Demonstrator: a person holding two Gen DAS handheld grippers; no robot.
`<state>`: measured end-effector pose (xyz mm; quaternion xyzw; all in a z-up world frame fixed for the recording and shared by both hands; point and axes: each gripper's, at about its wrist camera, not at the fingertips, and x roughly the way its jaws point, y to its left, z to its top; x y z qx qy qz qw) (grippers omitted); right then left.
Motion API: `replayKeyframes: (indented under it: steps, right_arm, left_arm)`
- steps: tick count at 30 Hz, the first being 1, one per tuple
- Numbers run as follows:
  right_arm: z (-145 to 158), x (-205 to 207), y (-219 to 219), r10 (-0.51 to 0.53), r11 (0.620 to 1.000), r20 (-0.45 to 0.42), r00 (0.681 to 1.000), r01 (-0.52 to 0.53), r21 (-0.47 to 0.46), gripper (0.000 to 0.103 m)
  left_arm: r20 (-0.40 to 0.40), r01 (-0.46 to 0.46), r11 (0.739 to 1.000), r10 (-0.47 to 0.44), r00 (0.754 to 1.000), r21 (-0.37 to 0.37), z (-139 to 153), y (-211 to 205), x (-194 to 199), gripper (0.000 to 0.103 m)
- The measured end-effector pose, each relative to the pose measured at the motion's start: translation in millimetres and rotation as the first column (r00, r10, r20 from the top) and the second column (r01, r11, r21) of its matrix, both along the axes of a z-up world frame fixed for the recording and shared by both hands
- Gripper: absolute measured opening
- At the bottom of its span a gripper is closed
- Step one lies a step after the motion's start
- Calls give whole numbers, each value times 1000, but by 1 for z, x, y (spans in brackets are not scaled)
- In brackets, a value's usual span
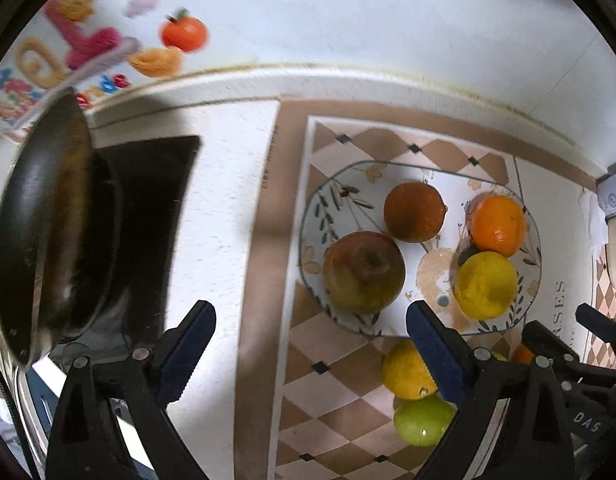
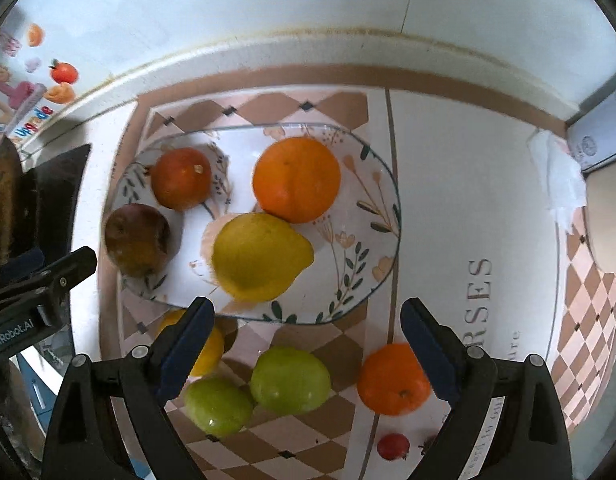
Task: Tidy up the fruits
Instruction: 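Open both tools and lift them away from the plate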
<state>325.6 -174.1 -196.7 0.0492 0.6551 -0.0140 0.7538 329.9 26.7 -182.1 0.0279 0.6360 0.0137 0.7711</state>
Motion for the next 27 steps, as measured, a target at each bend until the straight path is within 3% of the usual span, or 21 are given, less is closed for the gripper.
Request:
replayKeyframes:
  steps: [6,17,27]
  right_arm:
    - [40,-29,7,12,1000,99,995,-12,-6,96]
    - [94,-90,16,45,999,204,978,-45,-8,96]
    - [135,-126,6,25,1000,281,959,-28,9,96]
  left_arm:
    - [102,9,1000,-11,995,18,36,1,-31,98]
    - [231,47,998,-55,971,40,88,-14,-93,98]
    - [277,70,997,-78,958,38,112,-27,-120,98]
